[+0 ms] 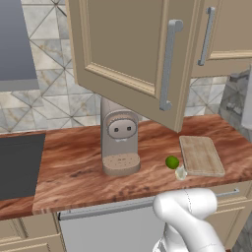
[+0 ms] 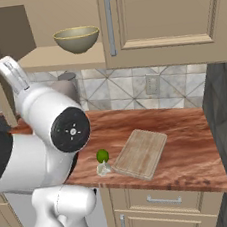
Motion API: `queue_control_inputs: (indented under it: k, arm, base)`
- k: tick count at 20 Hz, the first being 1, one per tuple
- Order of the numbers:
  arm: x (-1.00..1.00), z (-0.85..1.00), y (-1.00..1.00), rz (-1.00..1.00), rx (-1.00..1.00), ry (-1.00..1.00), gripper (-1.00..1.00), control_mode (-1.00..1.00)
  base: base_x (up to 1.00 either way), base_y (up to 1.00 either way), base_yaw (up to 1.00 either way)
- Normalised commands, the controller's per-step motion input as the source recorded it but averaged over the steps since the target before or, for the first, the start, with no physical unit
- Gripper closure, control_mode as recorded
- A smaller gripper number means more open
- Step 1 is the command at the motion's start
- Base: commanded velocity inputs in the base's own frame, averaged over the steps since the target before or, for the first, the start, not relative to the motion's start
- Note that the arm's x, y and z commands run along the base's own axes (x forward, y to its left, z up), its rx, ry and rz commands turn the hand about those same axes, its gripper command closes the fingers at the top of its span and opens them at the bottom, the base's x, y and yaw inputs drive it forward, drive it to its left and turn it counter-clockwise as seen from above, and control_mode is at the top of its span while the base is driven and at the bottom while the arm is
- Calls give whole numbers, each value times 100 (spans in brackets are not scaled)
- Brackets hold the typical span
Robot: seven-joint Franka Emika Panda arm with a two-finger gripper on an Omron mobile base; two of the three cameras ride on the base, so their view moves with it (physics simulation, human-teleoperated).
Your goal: Open the cabinet. Place the bowl and condiment on the counter. Then place the lime and garlic on the cutting board.
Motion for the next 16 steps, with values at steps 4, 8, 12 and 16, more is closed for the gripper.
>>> queue_control_inputs:
  k: [4,8,12,16]
  arm:
    - [32,0,7,18,0,0,-100,-100]
    - [39,-1,15,15,1,0,-100,-100]
    - [40,-7,24,12,4,0,-100,-100]
    - [40,-3,34,6,3,0,-100,-100]
  base:
    - [0,0,0]
    - [0,0,0]
    - [0,0,0]
    - [0,0,0]
